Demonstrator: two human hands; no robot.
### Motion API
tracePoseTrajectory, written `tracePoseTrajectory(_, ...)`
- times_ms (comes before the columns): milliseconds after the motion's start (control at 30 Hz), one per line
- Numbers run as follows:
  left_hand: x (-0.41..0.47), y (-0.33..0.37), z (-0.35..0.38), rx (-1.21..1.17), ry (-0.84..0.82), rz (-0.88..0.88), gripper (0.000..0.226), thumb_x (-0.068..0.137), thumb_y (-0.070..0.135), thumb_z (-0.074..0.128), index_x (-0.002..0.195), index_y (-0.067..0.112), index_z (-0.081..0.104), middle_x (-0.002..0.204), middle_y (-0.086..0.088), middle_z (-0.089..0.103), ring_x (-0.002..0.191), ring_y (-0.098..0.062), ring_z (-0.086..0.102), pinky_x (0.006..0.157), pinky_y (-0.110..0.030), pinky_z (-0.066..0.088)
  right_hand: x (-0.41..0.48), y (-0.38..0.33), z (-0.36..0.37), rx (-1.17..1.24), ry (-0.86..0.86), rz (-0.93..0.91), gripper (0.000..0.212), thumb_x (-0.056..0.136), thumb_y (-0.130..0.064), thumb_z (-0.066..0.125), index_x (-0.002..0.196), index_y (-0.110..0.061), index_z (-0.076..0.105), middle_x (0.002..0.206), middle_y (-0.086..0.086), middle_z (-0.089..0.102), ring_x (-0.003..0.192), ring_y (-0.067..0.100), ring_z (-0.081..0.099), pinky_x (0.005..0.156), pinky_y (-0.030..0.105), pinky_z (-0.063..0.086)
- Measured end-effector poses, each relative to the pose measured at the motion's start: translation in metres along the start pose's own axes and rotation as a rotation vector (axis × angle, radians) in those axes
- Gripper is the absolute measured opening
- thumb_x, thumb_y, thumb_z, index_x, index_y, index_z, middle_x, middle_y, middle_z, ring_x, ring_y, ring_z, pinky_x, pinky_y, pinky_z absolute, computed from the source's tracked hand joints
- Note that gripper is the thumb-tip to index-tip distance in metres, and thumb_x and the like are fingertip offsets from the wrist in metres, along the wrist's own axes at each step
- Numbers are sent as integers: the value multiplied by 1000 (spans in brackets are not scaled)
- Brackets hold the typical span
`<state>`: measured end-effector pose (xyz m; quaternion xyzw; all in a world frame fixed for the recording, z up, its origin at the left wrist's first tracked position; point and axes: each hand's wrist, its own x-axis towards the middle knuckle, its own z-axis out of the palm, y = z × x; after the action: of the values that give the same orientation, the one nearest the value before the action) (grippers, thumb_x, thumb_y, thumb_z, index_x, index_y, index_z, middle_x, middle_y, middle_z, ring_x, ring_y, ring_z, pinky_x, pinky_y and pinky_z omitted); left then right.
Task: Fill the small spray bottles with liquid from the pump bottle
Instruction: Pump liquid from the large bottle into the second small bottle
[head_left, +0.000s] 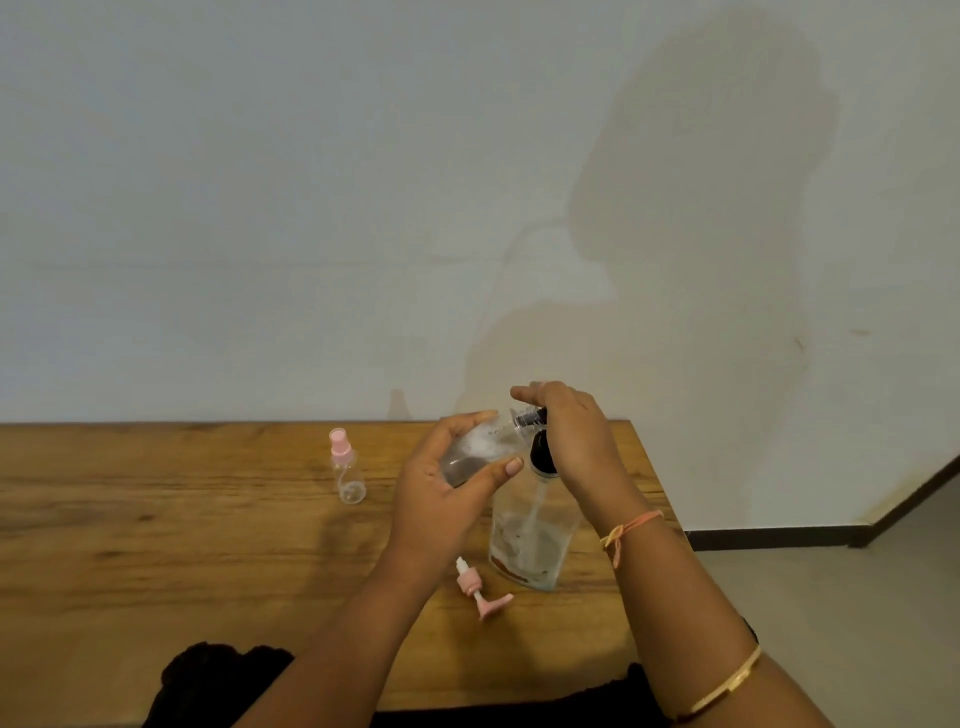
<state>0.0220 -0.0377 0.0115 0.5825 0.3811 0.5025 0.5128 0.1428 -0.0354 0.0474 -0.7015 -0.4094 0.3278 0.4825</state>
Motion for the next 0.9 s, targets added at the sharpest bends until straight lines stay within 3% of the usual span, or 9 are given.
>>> tracePoseTrajectory(133,1,-2,-1,31,-2,11,36,68,21,76,94,39,61,98,17,64,93,3,61,77,-24,56,1,0,-3,-49,-9,4,35,92,-33,30,90,-32,64,116,-2,55,119,22,48,110,56,23)
tracePoseTrajectory(233,3,-7,-1,82,-6,21,37,70,16,77,96,37,61,104,13,64,96,4,59,77,-16,53,1,6,-2,-143,25,17,40,96,-28,26,102,-28,66,126,1,53,123,23,44,111,58,19)
tracePoseTrajectory(333,2,-6,-2,81,-8,30,37,70,16,77,96,36,61,105,10,64,97,2,60,72,-11,51,-2,7,-1,-148,36,11,39,96,-30,27,100,-29,65,124,-1,55,122,22,45,111,57,19)
tracePoseTrajectory(400,0,-3,-1,60,-12,39,37,69,15,77,96,35,61,104,10,64,94,6,59,70,-10,50,-4,5,0,-62,24,-1,36,94,-31,29,95,-31,65,111,-6,54,120,21,47,111,55,23)
tracePoseTrajectory(700,2,-7,0,36,-14,12,37,69,18,76,96,37,61,103,11,63,96,-2,60,74,-18,55,0,7,-1,-55,1,27,37,96,-29,27,95,-30,64,93,-14,47,121,23,47,112,55,21)
tracePoseTrajectory(900,-1,-5,-1,22,-22,17,38,59,34,74,96,37,62,104,8,65,100,-7,62,78,-26,56,-5,8,2,-5,37,-5,36,87,-38,27,91,-34,63,107,-11,50,121,19,47,112,54,21)
